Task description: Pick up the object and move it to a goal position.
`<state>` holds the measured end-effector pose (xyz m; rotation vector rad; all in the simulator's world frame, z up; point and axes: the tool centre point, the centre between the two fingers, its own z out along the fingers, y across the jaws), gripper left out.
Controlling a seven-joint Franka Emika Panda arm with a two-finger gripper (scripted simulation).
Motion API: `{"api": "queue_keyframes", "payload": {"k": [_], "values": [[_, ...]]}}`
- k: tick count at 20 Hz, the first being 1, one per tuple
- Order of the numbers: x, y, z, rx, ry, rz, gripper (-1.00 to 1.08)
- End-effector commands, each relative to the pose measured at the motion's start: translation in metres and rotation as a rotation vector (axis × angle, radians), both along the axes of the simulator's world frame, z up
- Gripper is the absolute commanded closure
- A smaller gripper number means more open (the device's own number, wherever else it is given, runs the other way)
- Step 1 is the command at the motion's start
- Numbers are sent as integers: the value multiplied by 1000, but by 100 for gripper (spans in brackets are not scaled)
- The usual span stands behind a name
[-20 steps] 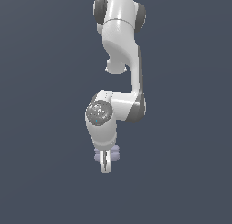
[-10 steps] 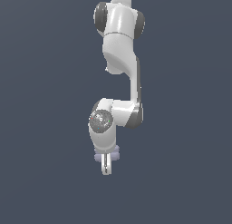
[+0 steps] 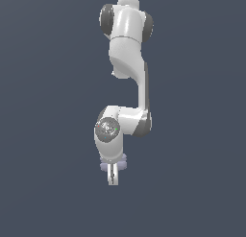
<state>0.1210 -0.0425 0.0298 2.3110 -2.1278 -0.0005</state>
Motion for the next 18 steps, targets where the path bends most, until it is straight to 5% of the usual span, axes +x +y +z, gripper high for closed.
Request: {"api": "queue_keyframes", "payload": {"k": [1,18], "values": [[0,0,0,0,0,0,108],[-7,-8,37,1,0,0,108]]}}
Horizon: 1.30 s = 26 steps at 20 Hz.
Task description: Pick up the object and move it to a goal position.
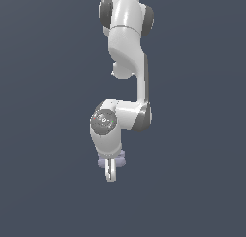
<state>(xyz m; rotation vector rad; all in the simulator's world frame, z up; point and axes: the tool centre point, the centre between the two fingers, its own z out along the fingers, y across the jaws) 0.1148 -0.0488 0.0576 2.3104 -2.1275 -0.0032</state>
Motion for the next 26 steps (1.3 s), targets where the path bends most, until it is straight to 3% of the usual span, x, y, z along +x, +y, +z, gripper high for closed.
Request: {"api": "queue_keyframes", "payload": {"k": [1,26], "values": [[-3,-4,16,0,-2,0,108],[-51,-65,281,0,-2,-3,108]]}}
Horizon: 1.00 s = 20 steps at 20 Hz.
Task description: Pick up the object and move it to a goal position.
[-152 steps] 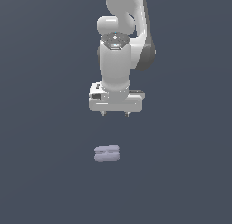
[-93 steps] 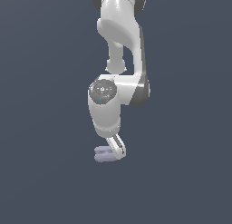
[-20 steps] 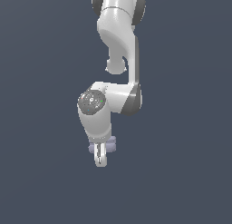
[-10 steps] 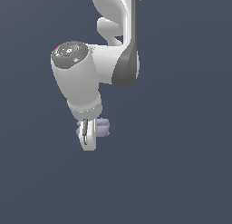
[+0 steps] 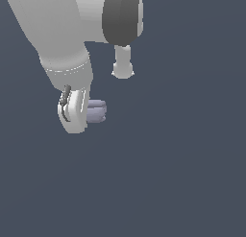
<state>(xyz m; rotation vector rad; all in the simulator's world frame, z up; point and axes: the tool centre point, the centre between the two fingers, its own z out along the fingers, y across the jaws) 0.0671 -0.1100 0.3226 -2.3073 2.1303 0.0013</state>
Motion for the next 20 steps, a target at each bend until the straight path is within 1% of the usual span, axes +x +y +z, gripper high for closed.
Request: {"api": "queue_keyframes", "payload": {"k": [1,5,10,15,20], "values": [[-5,-6,27,-1,1,0,108],[-10,-14,63,-1,1,1,108],[-13,-20,93,-2,0,2,108],[-14,-24,108,-2,0,3,108],[-13,-25,112,-2,0,3,108]]}}
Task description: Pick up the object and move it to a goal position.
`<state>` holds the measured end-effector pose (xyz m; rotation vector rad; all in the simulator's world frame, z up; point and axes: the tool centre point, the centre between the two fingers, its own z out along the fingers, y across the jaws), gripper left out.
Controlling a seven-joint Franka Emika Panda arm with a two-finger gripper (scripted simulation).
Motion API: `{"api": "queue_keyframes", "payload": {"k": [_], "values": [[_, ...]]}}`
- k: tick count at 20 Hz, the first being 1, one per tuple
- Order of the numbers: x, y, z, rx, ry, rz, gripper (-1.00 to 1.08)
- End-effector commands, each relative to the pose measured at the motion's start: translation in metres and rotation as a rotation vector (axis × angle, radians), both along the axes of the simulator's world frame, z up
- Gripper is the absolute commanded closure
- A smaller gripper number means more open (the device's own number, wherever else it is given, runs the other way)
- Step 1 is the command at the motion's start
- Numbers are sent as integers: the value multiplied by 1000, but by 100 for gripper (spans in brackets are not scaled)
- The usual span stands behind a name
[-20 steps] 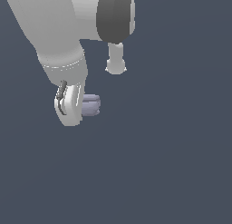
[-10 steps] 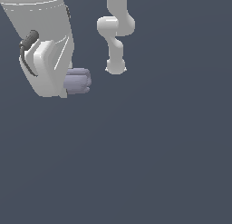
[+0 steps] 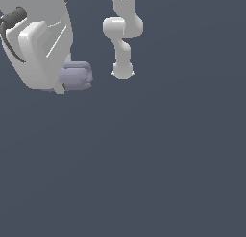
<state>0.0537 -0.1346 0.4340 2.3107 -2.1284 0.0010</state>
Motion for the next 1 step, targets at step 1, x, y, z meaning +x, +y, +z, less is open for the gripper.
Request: {"api": "queue_keyframes", "payload": {"k": [1], "values": [[0,0,0,0,1,0,108]]}}
